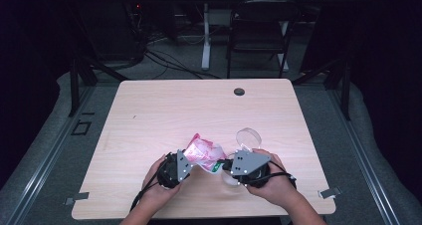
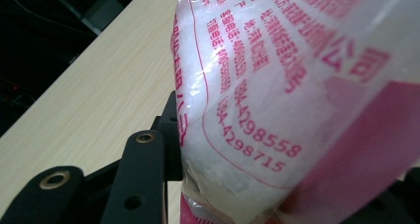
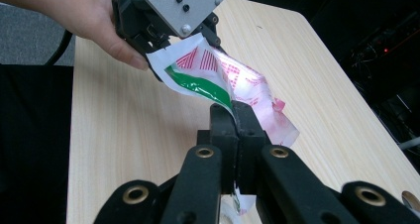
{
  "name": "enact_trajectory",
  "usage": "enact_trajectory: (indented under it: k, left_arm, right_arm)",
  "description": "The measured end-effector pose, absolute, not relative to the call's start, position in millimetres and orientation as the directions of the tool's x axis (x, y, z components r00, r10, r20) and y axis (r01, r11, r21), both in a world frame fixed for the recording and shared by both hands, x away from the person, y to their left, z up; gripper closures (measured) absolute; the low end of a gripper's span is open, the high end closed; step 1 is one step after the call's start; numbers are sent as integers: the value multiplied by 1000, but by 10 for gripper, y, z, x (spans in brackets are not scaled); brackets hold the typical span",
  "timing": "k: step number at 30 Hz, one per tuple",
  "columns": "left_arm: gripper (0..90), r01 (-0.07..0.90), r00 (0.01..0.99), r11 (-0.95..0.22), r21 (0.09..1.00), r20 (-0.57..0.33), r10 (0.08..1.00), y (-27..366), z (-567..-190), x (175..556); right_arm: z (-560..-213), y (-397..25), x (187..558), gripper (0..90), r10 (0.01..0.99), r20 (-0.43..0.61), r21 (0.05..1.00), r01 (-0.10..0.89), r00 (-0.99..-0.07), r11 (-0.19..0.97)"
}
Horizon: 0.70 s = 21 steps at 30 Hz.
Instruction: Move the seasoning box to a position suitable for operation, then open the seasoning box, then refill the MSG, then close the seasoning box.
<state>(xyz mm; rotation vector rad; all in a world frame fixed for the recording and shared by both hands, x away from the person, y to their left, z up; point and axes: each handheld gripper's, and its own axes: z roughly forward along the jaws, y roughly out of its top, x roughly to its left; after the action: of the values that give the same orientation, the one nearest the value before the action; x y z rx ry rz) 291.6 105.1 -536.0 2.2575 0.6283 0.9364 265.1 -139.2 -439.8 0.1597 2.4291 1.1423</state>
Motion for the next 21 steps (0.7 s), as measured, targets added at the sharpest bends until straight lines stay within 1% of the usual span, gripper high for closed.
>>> enact_trajectory:
  k: [10, 21]
  left_arm:
    - [598, 151, 618, -745, 650, 526, 584, 994, -5292, 2961]
    - [599, 141, 600, -759, 635, 555, 576, 969, -5230, 2988]
  right_arm:
    - [-4429, -1471, 2663, 900, 328, -326, 778, -54, -887, 626]
    - [-4450, -1513, 2668, 900, 356, -324, 801, -54, -877, 596]
